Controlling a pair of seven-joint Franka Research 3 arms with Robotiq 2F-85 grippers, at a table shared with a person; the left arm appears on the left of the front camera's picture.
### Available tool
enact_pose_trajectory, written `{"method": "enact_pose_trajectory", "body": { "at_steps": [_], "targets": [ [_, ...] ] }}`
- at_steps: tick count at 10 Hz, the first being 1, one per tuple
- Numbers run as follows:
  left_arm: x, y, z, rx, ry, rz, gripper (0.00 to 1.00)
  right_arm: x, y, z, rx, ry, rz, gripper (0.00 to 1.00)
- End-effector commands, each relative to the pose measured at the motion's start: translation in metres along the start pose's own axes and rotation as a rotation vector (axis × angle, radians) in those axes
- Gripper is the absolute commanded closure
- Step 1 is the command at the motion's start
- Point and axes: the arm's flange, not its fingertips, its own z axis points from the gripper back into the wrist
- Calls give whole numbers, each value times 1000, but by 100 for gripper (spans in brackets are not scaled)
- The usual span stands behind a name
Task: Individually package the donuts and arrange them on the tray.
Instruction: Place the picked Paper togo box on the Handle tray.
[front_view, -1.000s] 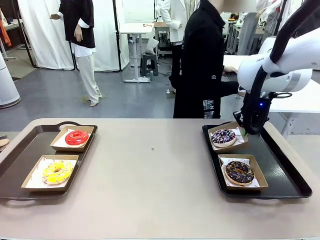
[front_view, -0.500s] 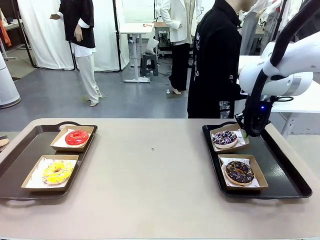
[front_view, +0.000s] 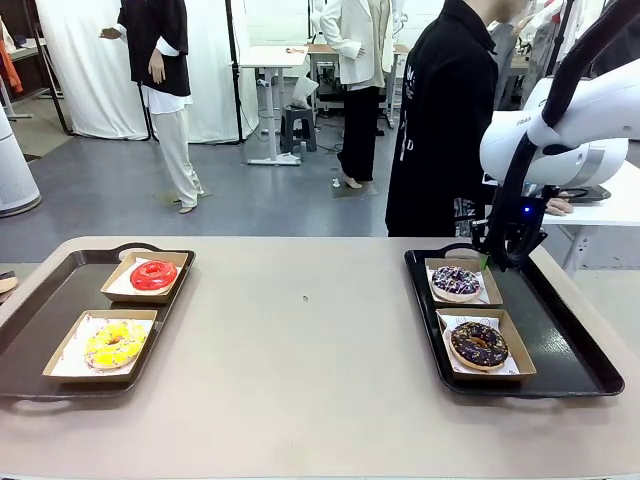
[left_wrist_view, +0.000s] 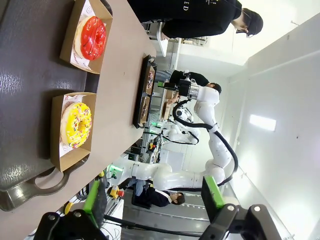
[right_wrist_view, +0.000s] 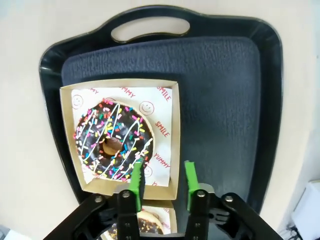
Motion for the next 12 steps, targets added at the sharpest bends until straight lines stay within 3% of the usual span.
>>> {"method": "enact_pose_trajectory", "body": {
  "at_steps": [1,3,6,12],
  "targets": [
    [-4,0,2,-3,11,-19,0,-4,-5,16,20,-2,10,16],
    [-4,0,2,-3,11,-19,0,-7,-5,23,30,7,23,0],
    [-4,0,2,-3,11,-19,0,-15,-1,33,9,42,34,3],
    [-4,0,2,-3,11,-19,0,-17,2,33,-5,43,19,0]
  ]
}}
